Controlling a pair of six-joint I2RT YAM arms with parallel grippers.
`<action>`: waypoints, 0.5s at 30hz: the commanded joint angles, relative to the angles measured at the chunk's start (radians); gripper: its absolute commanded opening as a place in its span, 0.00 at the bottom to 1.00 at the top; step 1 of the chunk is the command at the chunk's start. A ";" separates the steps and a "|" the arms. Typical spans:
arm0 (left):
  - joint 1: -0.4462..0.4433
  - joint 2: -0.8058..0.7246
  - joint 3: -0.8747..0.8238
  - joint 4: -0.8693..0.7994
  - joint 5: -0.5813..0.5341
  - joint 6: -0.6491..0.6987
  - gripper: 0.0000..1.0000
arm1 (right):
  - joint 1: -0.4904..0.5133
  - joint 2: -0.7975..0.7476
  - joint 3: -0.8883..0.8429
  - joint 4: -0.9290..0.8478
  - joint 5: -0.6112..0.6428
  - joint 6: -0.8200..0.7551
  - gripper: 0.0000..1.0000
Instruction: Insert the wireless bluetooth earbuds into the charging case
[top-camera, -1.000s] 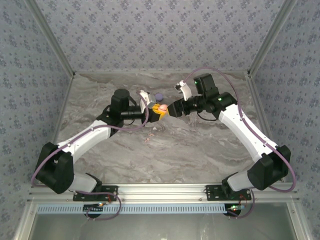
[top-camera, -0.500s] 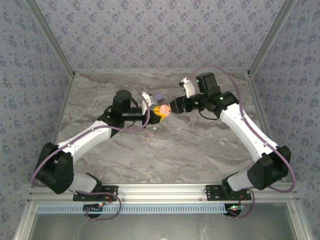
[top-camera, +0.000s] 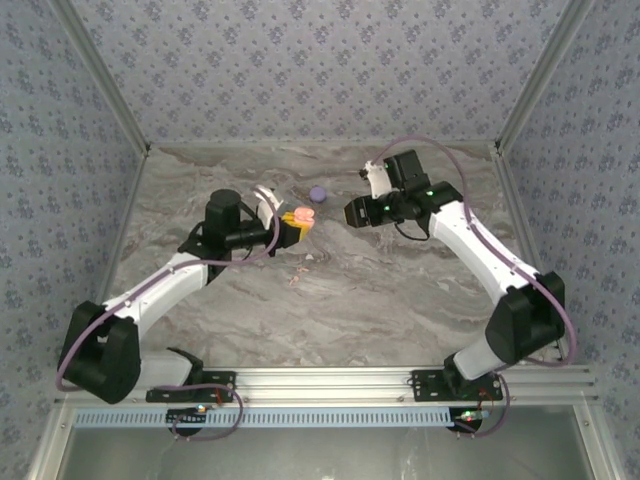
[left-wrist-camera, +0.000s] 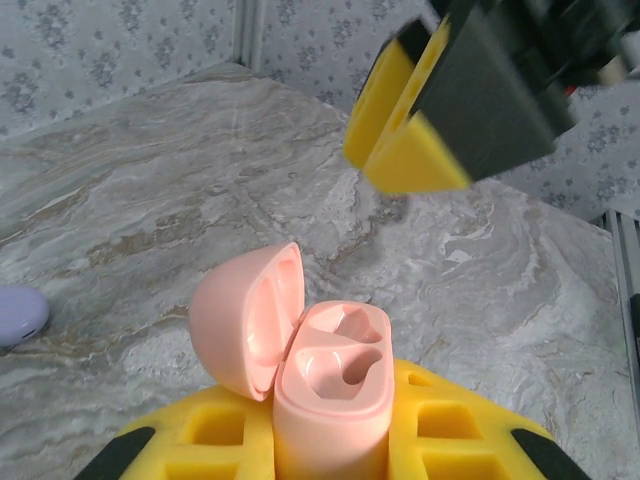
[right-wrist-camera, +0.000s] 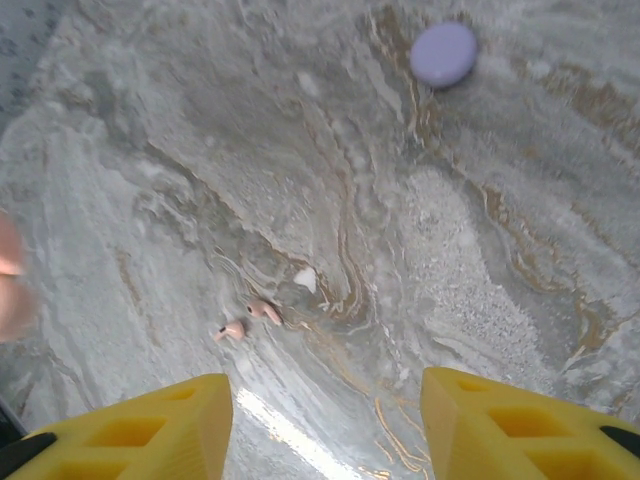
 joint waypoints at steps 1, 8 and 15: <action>0.008 -0.073 -0.023 0.028 -0.040 -0.035 0.11 | 0.029 0.071 -0.007 -0.011 -0.029 -0.018 0.51; 0.010 -0.199 -0.068 -0.058 -0.128 -0.043 0.12 | 0.121 0.258 0.075 -0.023 -0.044 -0.064 0.42; 0.010 -0.273 -0.085 -0.119 -0.172 -0.049 0.13 | 0.202 0.400 0.160 -0.031 -0.057 -0.111 0.35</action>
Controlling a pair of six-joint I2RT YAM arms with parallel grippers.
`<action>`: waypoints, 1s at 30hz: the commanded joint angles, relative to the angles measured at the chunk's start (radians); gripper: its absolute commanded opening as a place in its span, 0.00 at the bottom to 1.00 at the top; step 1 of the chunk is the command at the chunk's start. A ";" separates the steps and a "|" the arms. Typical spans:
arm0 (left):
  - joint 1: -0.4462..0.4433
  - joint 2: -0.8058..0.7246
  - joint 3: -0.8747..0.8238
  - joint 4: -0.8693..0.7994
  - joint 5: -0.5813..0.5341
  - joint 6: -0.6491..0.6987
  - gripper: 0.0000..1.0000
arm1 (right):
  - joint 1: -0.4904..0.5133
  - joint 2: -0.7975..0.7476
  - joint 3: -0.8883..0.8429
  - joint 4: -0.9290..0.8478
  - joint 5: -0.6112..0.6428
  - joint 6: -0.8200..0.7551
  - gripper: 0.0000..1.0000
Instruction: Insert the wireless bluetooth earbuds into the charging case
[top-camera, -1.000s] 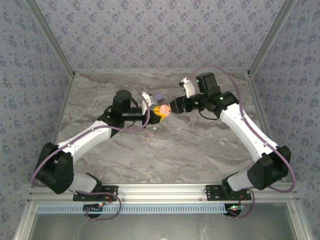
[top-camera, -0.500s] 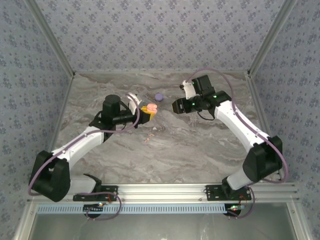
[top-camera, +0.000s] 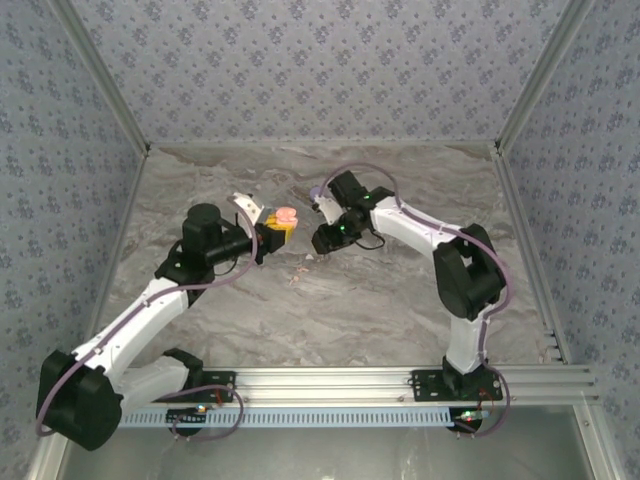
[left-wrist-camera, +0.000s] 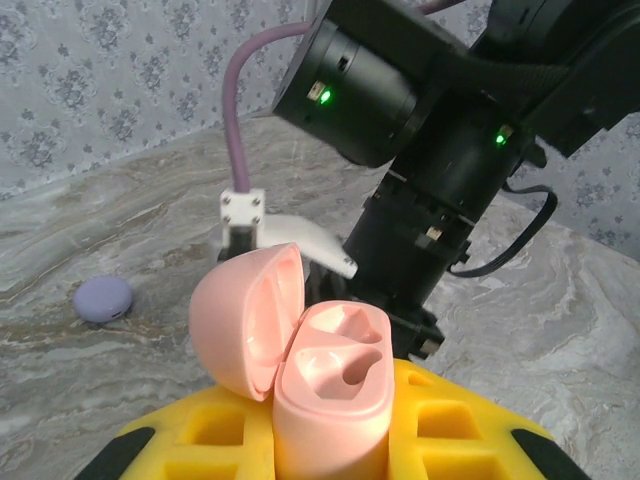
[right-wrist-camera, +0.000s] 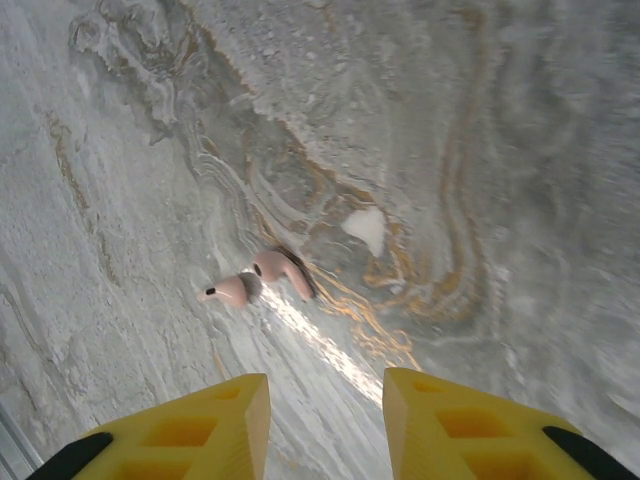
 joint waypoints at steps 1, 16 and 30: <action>0.006 -0.032 -0.004 -0.040 -0.034 -0.010 0.13 | 0.036 0.048 0.058 -0.028 -0.016 -0.047 0.34; 0.007 -0.044 0.006 -0.048 -0.038 -0.019 0.13 | 0.118 0.178 0.105 -0.045 0.082 -0.105 0.29; 0.007 -0.042 0.007 -0.050 -0.038 -0.021 0.14 | 0.137 0.226 0.126 -0.060 0.118 -0.118 0.29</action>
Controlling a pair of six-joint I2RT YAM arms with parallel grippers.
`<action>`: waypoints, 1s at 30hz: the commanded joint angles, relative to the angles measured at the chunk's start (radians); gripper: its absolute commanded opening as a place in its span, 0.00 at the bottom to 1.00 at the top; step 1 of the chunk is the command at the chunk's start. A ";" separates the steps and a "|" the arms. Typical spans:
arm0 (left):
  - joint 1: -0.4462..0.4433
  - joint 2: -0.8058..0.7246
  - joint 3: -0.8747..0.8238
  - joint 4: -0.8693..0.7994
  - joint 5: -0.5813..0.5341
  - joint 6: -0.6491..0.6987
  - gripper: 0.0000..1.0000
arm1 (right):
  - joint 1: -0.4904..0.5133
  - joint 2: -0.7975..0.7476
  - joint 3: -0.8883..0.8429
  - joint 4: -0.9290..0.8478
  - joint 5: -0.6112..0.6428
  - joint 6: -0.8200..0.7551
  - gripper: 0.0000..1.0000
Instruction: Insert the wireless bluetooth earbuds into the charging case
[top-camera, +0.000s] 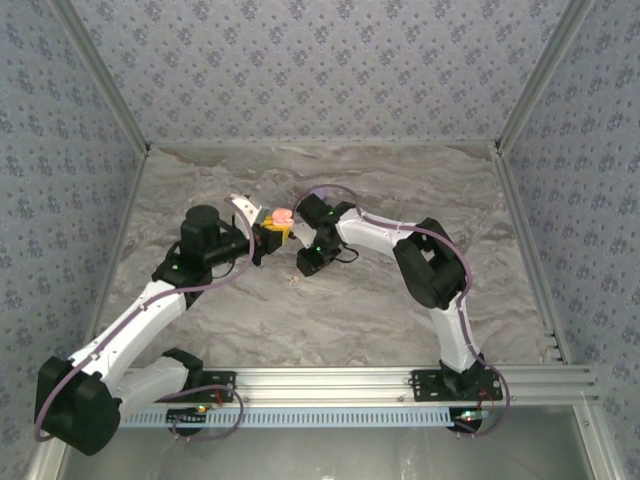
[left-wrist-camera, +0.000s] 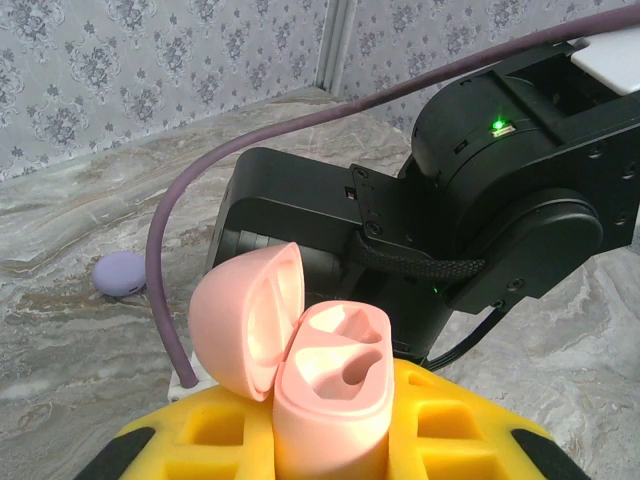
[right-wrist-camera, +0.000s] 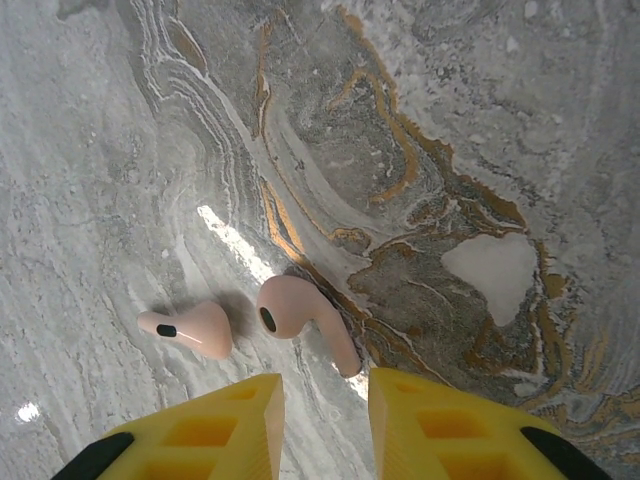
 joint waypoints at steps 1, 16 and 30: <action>0.005 -0.021 0.008 -0.002 -0.004 -0.009 0.14 | 0.009 0.026 0.040 -0.026 0.022 -0.020 0.29; 0.008 -0.027 0.000 -0.010 -0.011 -0.005 0.14 | 0.027 0.078 0.071 -0.051 0.047 -0.029 0.30; 0.017 -0.030 -0.006 -0.009 -0.012 -0.007 0.14 | 0.035 0.081 0.033 -0.030 0.169 0.003 0.19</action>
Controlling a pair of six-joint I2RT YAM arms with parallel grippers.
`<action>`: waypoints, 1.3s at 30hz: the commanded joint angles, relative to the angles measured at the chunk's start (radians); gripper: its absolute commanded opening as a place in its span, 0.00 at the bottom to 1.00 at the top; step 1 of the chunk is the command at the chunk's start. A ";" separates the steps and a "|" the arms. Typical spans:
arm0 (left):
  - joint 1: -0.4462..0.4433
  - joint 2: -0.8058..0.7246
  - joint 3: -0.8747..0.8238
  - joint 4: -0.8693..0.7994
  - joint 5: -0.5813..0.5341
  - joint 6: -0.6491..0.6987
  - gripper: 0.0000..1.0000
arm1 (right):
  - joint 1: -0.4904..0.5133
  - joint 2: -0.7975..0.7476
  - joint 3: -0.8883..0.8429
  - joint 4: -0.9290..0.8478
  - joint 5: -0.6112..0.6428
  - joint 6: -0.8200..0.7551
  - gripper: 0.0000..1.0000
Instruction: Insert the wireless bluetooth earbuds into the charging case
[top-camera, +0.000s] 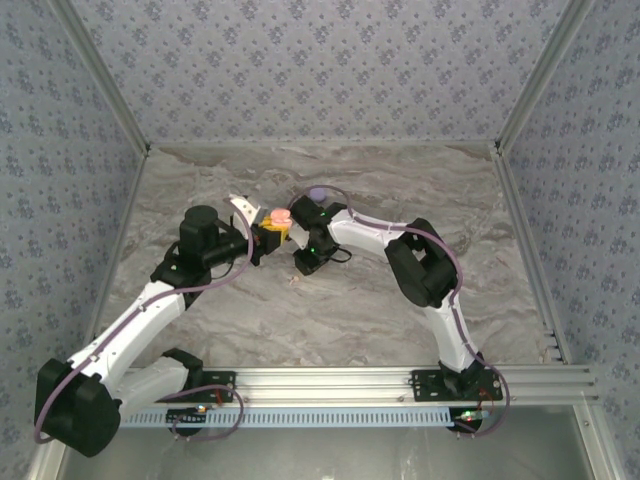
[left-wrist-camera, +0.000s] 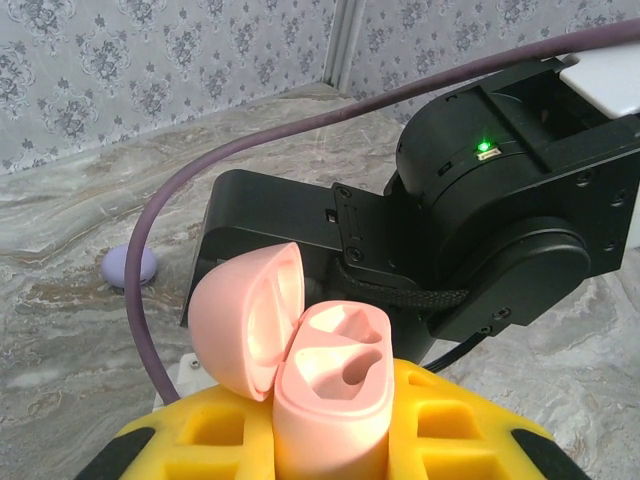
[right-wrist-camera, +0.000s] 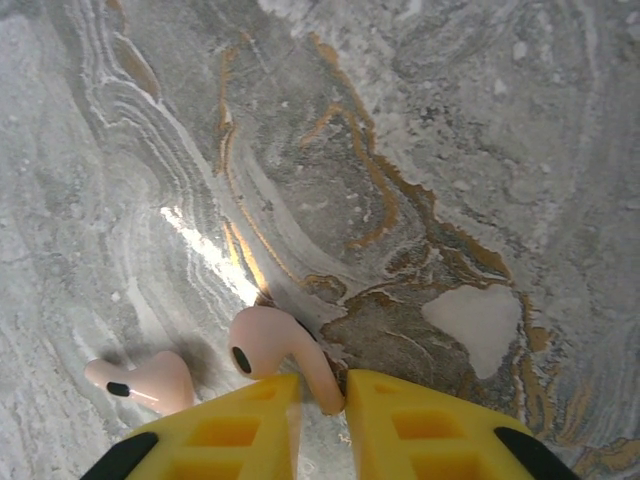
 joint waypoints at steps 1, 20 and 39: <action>0.006 -0.023 -0.005 0.007 -0.003 -0.006 0.14 | 0.003 0.014 -0.037 -0.003 0.085 0.023 0.18; 0.006 0.023 0.024 0.020 0.019 -0.006 0.14 | -0.152 -0.240 -0.326 0.129 0.196 0.208 0.14; 0.006 0.066 0.051 0.025 0.039 -0.009 0.14 | -0.179 -0.337 -0.326 0.113 0.050 0.242 0.35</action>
